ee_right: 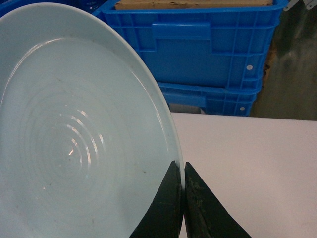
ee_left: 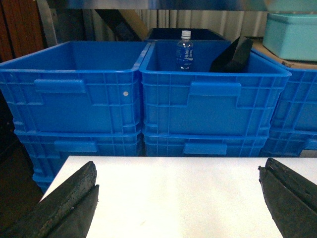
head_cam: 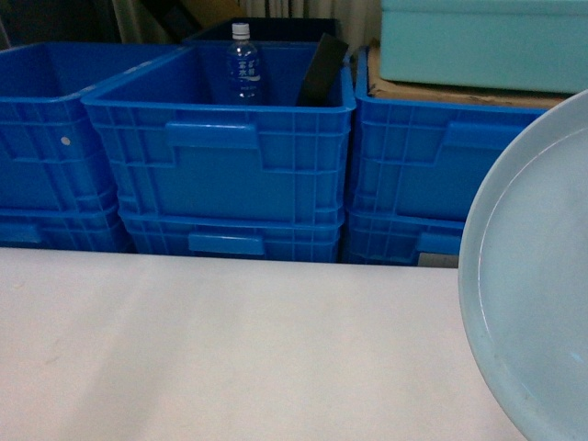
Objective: Place blue tray on left shelf second layer neatly
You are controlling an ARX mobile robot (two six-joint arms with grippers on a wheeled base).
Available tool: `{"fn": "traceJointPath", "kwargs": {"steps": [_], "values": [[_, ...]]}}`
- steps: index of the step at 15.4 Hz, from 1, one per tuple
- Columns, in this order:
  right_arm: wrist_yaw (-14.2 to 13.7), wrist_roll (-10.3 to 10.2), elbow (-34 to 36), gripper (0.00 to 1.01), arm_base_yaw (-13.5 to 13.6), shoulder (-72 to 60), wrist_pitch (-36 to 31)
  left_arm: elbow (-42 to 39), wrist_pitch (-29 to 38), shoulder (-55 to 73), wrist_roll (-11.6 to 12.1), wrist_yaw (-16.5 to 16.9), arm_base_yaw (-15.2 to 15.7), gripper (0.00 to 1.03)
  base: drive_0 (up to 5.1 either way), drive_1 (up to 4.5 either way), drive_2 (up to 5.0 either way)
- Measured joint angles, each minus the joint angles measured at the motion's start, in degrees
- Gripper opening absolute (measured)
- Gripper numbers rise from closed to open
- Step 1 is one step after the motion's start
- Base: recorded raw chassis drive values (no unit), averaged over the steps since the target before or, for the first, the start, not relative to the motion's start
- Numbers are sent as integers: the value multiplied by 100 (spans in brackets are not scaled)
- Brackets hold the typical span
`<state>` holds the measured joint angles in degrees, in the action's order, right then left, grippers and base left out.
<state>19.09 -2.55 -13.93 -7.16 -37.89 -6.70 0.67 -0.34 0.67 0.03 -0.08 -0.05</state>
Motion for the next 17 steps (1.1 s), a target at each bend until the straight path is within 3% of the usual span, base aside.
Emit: {"fn": "traceJointPath", "kwargs": {"steps": [4,17], "values": [[0,-2,2,2,0,11,-9,0,11,0,-2,4,0,98,463,-245,-245],[-2,-4,4,2,0,9,-2,0,7,0,0,2,4,98,312,-396,-396]]}}
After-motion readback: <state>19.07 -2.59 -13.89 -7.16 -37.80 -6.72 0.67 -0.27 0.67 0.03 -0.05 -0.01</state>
